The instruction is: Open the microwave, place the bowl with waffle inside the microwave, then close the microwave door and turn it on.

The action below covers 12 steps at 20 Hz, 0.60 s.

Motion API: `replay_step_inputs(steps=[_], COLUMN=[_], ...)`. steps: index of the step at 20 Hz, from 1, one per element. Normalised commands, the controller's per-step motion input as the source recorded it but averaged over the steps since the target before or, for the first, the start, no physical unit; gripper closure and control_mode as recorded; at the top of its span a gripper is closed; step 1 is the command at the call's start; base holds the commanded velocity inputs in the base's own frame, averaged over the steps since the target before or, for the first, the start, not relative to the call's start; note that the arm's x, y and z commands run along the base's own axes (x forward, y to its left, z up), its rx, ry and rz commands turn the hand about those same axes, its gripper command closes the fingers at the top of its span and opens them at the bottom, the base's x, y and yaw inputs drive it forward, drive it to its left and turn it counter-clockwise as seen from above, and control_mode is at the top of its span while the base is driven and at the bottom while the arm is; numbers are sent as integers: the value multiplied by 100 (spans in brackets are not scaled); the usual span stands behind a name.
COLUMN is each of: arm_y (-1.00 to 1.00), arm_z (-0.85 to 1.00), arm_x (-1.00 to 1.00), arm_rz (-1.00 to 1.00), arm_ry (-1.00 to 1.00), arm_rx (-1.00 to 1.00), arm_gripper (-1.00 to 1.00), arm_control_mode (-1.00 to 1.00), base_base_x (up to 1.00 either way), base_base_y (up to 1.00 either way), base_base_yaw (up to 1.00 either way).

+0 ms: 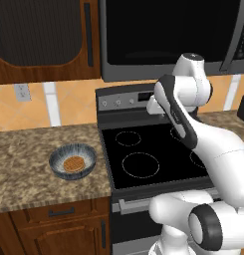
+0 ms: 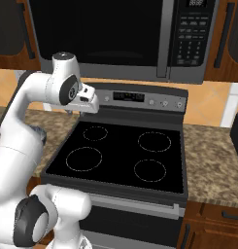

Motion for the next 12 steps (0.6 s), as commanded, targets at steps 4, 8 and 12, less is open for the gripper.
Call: replay_step_inputs(steps=[4, 8, 12], arm_y=[-8, -38, -69], arm_z=[2, 19, 53], arm_x=[-37, -77, -5], arm_rz=[-4, -15, -1], arm_ry=[-10, -56, -79], arm_rx=[0, 0, 0], arm_gripper=[-100, -100, -100], arm_control_mode=[-100, -100, -100], base_base_x=[0, 0, 0], base_base_y=[0, 0, 0], base_base_yaw=[0, 0, 0])
